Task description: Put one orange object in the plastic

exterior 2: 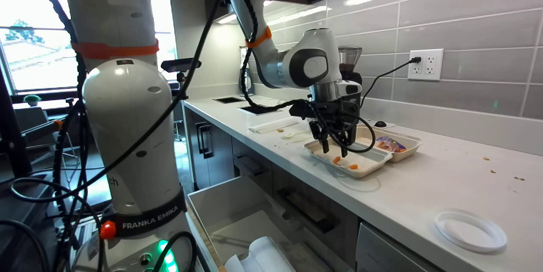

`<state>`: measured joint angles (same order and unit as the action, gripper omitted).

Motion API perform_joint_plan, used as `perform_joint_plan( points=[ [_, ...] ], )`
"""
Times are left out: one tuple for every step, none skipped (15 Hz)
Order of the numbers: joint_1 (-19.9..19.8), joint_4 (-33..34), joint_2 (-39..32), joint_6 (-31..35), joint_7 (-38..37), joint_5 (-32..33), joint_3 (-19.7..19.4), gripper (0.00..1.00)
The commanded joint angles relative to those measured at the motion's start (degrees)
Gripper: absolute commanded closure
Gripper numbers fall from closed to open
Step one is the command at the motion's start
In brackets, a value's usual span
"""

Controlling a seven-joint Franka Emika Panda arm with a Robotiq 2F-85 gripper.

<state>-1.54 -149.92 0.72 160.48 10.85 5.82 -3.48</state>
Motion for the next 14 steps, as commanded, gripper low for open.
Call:
perform_joint_plan(
  points=[
    [-0.63,0.33,-1.62,1.74,-0.40,0.92,0.11,0.40],
    [-0.68,0.27,-1.63,1.61,-0.36,0.92,0.08,0.41],
    [-0.77,0.12,-1.52,1.54,-0.39,1.00,0.03,0.44],
    [-0.88,-0.05,-1.35,1.51,-0.42,1.10,-0.03,0.44],
    [-0.99,-0.19,-1.19,1.48,-0.44,1.18,-0.08,0.49],
    [-1.11,-0.27,-1.09,1.46,-0.44,1.26,-0.12,0.48],
    [-1.22,-0.38,-1.01,1.50,-0.45,1.34,-0.15,0.57],
    [-1.35,-0.43,-0.98,1.54,-0.46,1.41,-0.18,0.55],
    [-1.45,-0.51,-0.95,1.56,-0.37,1.40,-0.20,0.59],
    [-1.54,-0.54,-0.98,1.58,-0.35,1.41,-0.20,0.61],
    [-1.63,-0.58,-1.00,1.62,-0.30,1.38,-0.21,0.60],
    [-1.68,-0.64,-0.96,1.62,-0.25,1.32,-0.21,0.66],
    [-1.70,-0.69,-0.94,1.66,-0.21,1.28,-0.22,0.69],
    [-1.72,-0.72,-0.90,1.67,-0.19,1.23,-0.22,0.77]
  ],
)
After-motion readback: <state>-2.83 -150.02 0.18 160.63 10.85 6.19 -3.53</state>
